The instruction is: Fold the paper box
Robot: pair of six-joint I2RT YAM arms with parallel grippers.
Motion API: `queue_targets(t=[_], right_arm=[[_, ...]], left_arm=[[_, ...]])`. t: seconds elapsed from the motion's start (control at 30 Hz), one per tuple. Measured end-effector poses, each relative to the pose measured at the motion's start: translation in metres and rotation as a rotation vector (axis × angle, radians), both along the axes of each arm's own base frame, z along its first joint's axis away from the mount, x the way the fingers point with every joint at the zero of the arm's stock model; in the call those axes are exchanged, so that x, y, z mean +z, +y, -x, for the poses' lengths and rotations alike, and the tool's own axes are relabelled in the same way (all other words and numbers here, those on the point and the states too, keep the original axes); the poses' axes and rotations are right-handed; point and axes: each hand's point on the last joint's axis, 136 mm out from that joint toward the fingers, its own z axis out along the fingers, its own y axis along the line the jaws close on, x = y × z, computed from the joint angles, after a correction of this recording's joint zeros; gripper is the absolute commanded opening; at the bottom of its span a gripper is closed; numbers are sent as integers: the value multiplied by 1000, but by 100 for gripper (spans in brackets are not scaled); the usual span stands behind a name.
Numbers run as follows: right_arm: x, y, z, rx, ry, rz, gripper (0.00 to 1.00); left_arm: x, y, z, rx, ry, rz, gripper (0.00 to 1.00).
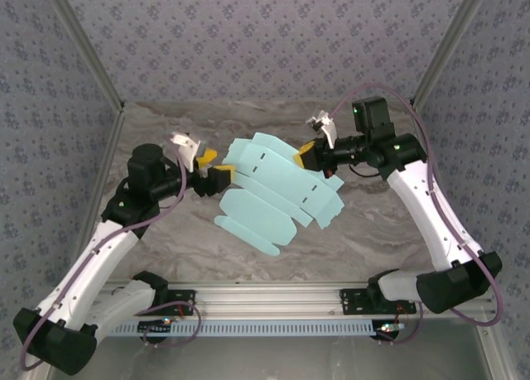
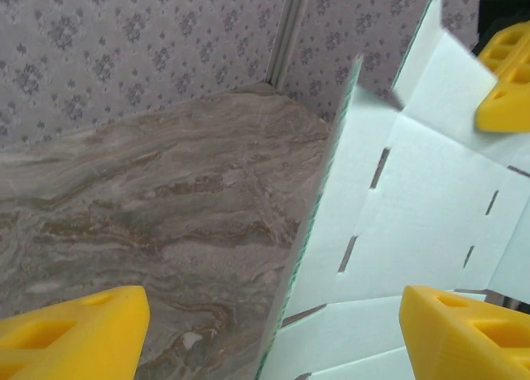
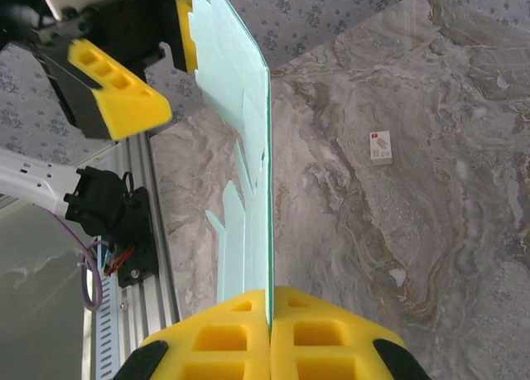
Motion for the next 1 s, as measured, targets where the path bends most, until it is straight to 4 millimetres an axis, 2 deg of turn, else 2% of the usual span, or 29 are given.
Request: queue_targets(t=[0.17,0.23,0.33,0.4,0.6,0.77,0.8,1.0], right_arm=[[7,-5,1,7,5,-33,0],[9,-6,2,15,9,-51,0],[13,-5,5,37,18,-74,0],[16,-4,8,55,17,-91,0],[24,-2,11,76,11,-118,0],[26,-3,5,49,-13,-108,0],[25,-3,3,38,-21,-98,0],[26,1,-6,-57,-182,15,0]], left_arm=[[-40,-9,2,-40,79,38,84],[-44,-14,2,-70,88,62,84],[-35,-23,1,-120,61,104,82],[-27,-28,1,-153,38,128,76],[-13,-42,5,-265,26,174,41],[-1,-48,14,-332,10,203,13],[0,-48,15,-336,14,208,9],[6,-47,13,-317,55,217,0]])
